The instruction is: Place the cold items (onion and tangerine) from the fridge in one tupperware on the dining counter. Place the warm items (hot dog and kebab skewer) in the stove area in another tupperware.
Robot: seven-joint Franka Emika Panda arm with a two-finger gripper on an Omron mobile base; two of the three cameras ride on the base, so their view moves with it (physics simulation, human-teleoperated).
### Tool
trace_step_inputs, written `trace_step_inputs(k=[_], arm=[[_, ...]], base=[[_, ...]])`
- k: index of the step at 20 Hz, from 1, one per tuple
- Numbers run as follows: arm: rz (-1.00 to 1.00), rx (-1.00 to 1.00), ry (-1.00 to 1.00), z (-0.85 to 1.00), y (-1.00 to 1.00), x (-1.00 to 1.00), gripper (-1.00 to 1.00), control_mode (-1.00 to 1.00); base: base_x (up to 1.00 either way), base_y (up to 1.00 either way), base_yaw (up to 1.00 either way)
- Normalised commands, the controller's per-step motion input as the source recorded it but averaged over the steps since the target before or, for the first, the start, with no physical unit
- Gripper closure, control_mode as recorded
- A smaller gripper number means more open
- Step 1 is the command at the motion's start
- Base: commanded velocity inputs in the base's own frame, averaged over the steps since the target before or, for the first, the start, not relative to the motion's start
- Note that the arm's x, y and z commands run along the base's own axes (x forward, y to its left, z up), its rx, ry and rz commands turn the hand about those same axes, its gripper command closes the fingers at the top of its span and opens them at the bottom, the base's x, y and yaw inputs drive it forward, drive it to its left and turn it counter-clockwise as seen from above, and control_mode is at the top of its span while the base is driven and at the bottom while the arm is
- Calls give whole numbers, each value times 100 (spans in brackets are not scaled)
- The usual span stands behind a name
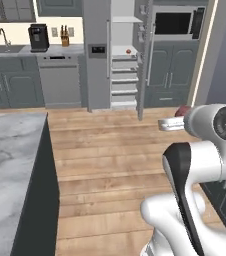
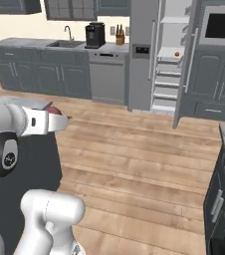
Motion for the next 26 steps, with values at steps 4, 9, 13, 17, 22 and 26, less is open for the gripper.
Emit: trace_step_inputs(k=[4,9,13,17,22,26], arm=[[0,0,0,0,0,0,100,100],[0,0,0,0,0,0,100,100],[0,0,0,0,0,0,100,100],[0,0,0,0,0,0,100,100],[0,0,0,0,0,0,100,100],[0,0,0,0,0,0,100,100]], base=[[-100,38,0],[-100,39,0],[-100,6,0],[-88,84,0],[-34,100,0],[-11,100,-2]])
